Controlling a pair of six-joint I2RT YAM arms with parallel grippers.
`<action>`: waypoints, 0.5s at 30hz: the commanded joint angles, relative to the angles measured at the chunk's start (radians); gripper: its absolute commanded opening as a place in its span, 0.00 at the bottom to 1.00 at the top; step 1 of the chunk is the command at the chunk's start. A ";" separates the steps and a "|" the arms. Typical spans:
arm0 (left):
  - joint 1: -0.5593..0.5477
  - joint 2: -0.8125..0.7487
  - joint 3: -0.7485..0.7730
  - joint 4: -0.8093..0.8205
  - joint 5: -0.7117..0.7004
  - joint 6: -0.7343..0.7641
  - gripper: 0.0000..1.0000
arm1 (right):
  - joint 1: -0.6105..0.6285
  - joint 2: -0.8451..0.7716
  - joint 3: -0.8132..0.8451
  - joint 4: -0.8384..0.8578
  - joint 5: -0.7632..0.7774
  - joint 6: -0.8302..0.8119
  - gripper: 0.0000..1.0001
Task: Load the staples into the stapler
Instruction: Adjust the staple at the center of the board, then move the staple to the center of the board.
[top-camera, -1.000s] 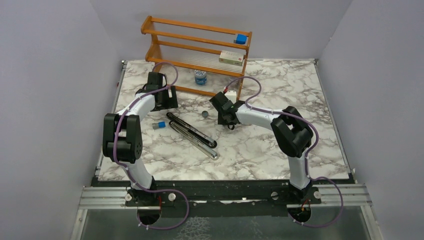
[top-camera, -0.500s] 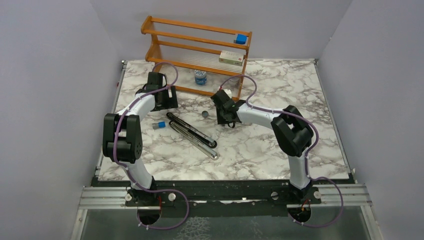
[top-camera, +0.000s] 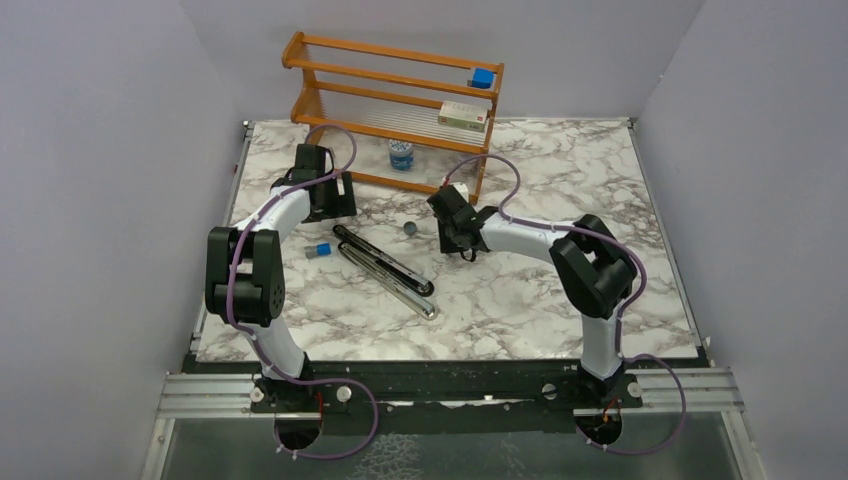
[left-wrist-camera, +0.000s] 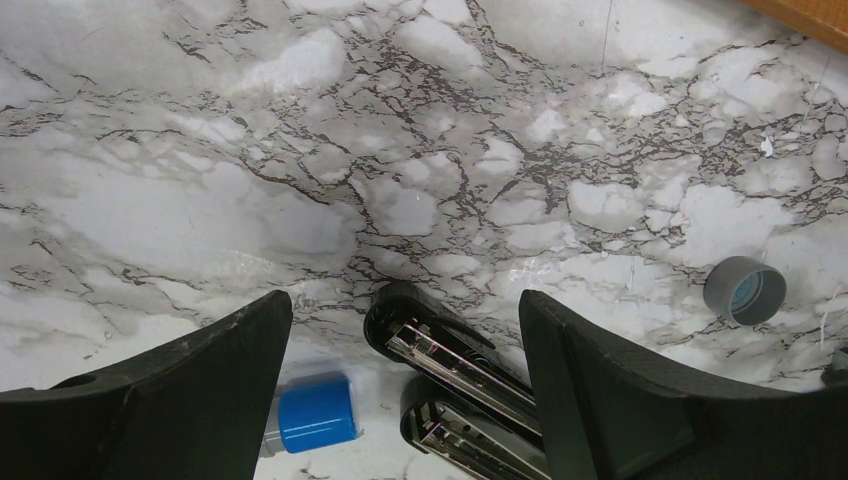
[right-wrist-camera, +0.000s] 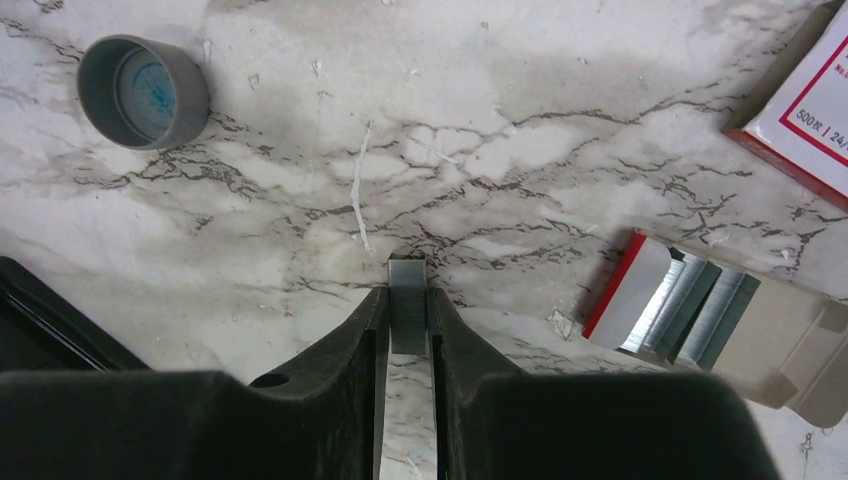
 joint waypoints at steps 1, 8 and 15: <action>0.006 -0.014 0.027 0.001 0.019 -0.003 0.87 | 0.003 0.010 -0.072 -0.084 -0.012 -0.030 0.21; 0.006 -0.016 0.026 0.002 0.016 -0.003 0.87 | 0.003 0.028 -0.104 0.075 -0.171 -0.166 0.15; 0.006 -0.017 0.026 0.001 0.015 -0.001 0.87 | 0.004 0.110 -0.040 0.220 -0.465 -0.446 0.15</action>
